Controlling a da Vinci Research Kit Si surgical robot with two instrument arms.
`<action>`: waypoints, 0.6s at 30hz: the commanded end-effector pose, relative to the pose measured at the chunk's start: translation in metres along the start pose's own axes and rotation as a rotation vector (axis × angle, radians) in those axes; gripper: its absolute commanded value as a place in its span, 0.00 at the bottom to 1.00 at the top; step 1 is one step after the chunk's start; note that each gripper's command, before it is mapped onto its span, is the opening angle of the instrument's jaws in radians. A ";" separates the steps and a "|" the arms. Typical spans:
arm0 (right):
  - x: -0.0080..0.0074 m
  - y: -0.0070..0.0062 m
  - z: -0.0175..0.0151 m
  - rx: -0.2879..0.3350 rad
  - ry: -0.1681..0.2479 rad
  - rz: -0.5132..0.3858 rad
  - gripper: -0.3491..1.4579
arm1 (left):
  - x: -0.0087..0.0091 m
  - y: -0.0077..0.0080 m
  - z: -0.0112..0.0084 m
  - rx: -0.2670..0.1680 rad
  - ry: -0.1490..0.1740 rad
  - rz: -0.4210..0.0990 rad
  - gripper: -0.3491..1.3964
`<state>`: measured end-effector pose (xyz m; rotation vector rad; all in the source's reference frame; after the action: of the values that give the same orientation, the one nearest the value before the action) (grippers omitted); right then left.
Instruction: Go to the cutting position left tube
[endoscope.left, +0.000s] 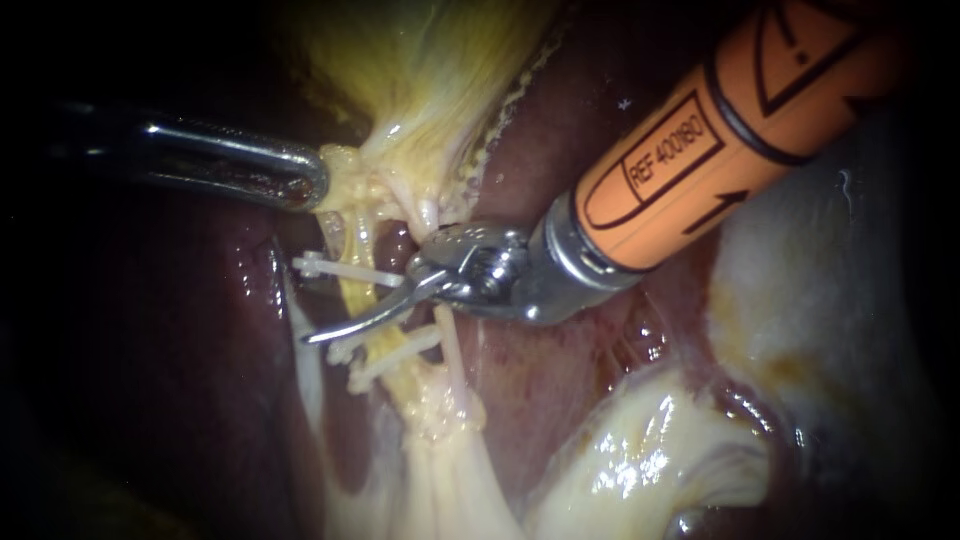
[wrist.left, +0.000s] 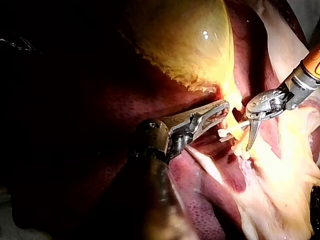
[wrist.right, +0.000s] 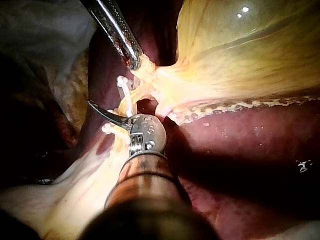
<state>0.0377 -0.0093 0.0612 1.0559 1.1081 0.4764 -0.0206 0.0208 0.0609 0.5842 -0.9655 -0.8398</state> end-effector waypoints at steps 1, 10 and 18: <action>0.0000 0.0001 0.0003 0.001 0.008 -0.001 0.88 | 0.0000 0.0000 0.0000 0.000 0.000 0.000 0.00; 0.0001 0.0000 0.0011 0.000 0.029 -0.003 0.88 | 0.0000 0.0000 0.0000 0.000 0.000 0.000 0.00; 0.0023 -0.0026 0.0006 0.051 0.095 0.007 0.88 | 0.0000 0.0000 -0.0001 0.000 0.000 0.000 0.00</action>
<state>0.0389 -0.0089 0.0574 1.0968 1.2173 0.5137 -0.0205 0.0207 0.0609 0.5839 -0.9648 -0.8404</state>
